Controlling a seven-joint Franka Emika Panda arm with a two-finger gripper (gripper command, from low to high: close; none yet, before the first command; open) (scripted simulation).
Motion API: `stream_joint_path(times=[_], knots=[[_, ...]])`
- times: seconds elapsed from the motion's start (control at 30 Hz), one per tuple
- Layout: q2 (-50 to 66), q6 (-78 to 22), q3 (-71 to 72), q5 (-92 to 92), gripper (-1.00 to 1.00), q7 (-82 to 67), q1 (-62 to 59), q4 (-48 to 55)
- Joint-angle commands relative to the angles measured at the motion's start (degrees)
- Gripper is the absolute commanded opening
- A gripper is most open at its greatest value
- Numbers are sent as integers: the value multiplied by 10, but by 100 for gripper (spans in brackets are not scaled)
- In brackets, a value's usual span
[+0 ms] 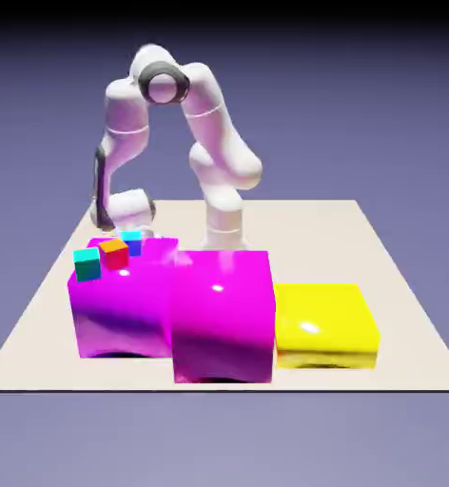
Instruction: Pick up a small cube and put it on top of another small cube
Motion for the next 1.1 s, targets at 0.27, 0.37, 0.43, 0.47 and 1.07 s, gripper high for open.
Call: stream_joint_path(times=[0.27, 0.37, 0.43, 0.47, 1.07], knots=[[-55, -110, -157, -55, -100, 193, 118, 179], [-51, -146, -190, -66, -100, 268, 166, 227], [-40, -167, -200, -62, -100, 318, 198, 250], [-34, -178, -204, -58, -100, 343, 215, 260], [22, -254, -233, 20, 100, 583, 402, 344]])
